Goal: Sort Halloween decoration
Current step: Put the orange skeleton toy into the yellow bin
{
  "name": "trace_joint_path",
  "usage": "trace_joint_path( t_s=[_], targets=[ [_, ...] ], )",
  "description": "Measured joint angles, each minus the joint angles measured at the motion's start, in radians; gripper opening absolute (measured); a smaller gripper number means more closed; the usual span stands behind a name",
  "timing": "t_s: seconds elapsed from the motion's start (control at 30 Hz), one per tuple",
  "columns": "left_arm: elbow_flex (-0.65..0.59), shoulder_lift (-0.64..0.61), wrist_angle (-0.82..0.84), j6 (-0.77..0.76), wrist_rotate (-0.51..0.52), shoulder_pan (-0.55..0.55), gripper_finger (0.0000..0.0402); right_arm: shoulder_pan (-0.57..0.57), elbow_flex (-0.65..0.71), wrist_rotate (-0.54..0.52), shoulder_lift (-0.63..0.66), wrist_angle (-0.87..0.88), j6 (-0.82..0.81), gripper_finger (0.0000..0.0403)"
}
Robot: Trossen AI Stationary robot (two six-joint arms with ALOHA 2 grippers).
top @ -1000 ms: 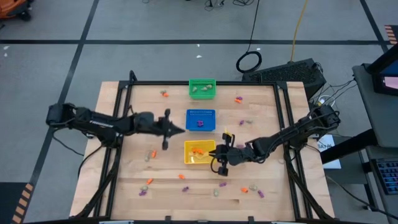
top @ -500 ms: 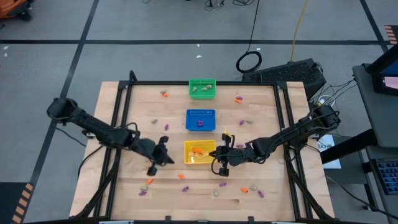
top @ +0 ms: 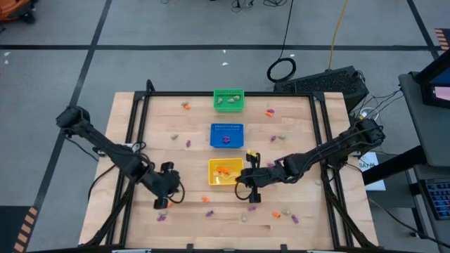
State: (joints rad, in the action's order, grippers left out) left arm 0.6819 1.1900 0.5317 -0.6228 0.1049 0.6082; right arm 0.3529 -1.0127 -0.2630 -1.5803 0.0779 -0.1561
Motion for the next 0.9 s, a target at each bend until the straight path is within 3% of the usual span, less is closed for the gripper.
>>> trace_joint_path(
  t_s=[0.17,0.53,0.7,0.9],
  targets=[
    [0.0,0.0,0.066,-0.081,-0.013,0.05,0.0005,-0.015,-0.008,-0.001,0.0,0.024,-0.012,0.0],
    [0.0,0.02,0.061,-0.239,-0.07,0.124,0.0066,-0.013,-0.007,-0.003,0.0,0.032,-0.011,0.0],
    [0.013,0.082,0.065,-0.262,-0.154,0.14,0.0094,-0.013,-0.007,-0.026,0.0,0.032,-0.012,0.0],
    [0.104,0.194,0.149,-0.254,-0.162,0.167,0.0126,-0.014,-0.007,-0.028,0.0,0.032,-0.008,0.0]
  ],
)
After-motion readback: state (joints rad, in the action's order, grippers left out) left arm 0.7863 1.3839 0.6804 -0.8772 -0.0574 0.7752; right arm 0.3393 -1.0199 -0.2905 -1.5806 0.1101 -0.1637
